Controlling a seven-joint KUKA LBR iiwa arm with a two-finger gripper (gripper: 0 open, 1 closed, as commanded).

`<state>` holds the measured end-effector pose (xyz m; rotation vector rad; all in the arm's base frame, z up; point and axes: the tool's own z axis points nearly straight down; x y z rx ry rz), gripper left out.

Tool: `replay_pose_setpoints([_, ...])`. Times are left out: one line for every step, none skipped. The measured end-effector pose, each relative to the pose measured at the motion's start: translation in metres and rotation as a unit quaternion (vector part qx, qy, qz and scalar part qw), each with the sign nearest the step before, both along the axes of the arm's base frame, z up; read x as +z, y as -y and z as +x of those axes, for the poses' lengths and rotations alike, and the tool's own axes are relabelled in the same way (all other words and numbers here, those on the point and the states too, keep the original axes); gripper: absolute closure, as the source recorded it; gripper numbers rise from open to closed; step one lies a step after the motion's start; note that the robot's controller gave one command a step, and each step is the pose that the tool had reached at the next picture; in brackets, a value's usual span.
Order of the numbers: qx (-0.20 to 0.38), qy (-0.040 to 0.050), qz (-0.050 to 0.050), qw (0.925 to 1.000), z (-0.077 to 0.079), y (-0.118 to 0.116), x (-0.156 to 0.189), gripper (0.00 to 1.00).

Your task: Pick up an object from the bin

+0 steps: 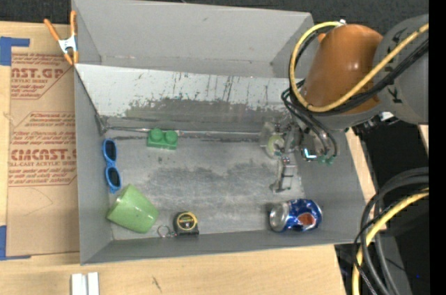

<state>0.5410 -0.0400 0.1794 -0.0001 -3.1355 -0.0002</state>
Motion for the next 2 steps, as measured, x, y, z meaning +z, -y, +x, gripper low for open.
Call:
replay_pose_setpoints([0.283,0.0006,0.006,0.9591,-0.034,0.1,-0.108,0.0])
replay_pose_setpoints([0.145,0.0054,0.0,0.9894,-0.041,0.114,-0.079,0.0])
